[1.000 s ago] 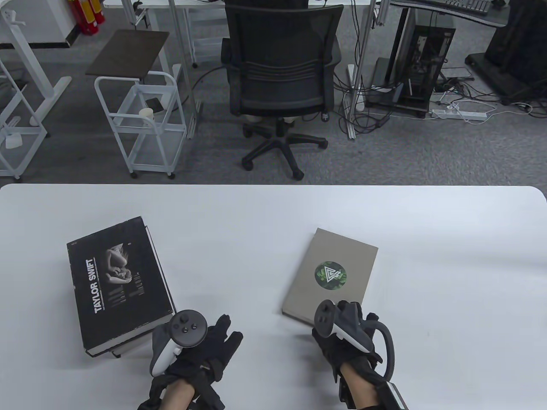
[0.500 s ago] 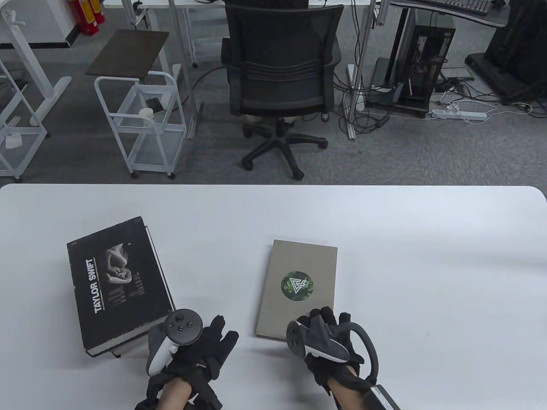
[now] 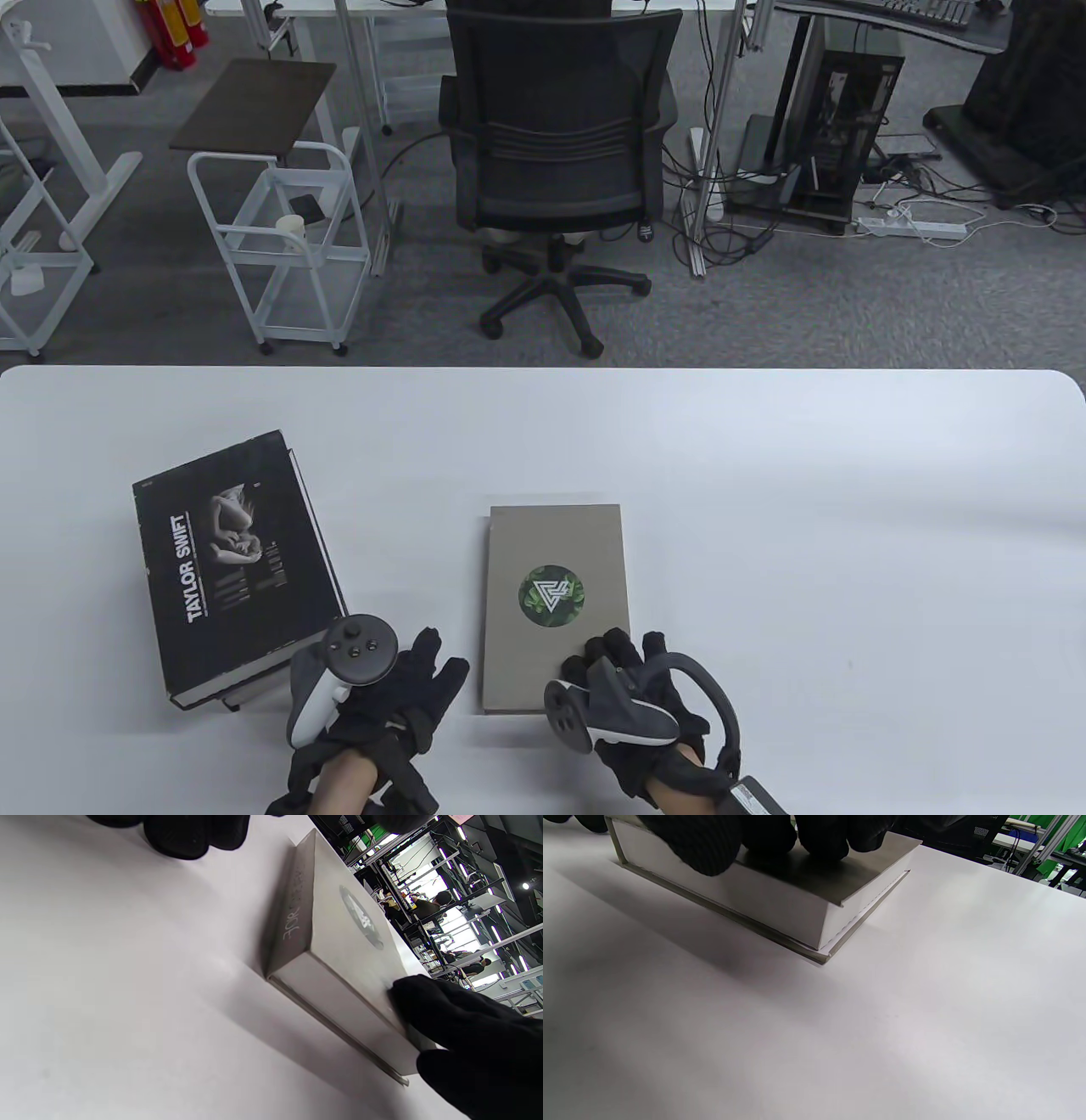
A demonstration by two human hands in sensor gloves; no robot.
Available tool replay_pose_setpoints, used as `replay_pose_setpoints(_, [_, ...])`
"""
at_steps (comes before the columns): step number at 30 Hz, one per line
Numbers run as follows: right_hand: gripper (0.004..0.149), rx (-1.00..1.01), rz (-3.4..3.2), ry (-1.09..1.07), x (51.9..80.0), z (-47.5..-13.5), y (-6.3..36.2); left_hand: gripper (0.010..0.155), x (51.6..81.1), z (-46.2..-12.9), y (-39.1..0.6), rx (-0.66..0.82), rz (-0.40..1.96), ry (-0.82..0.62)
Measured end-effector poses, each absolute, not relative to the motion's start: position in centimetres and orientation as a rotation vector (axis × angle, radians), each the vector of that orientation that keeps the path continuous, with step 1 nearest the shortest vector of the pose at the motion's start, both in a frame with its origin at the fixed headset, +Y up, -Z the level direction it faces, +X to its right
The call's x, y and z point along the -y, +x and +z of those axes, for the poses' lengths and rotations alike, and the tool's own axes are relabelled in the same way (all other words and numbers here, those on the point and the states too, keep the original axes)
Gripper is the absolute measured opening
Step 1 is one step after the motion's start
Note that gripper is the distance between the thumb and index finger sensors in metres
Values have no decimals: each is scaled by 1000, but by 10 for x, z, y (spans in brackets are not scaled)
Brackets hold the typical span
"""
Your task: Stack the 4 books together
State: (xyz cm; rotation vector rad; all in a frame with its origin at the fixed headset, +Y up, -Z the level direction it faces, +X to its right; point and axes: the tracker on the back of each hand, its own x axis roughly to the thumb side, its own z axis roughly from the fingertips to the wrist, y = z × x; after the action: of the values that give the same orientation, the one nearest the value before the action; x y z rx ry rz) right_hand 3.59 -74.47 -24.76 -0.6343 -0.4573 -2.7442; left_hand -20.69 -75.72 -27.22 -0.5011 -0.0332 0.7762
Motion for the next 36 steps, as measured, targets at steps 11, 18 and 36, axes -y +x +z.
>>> replay_pose_setpoints(11, [64,460,-3039,-509,733,-256,49,77,758,-272,-207,38,767,-498])
replay_pose_setpoints(18, [82,271,-3254,-143,743,-262,76,80,757,-271,-197,7,643,-419])
replay_pose_setpoints(36, [73,513,-3308,13,765,-274,94,74,774,-273,-178,23,611,-499])
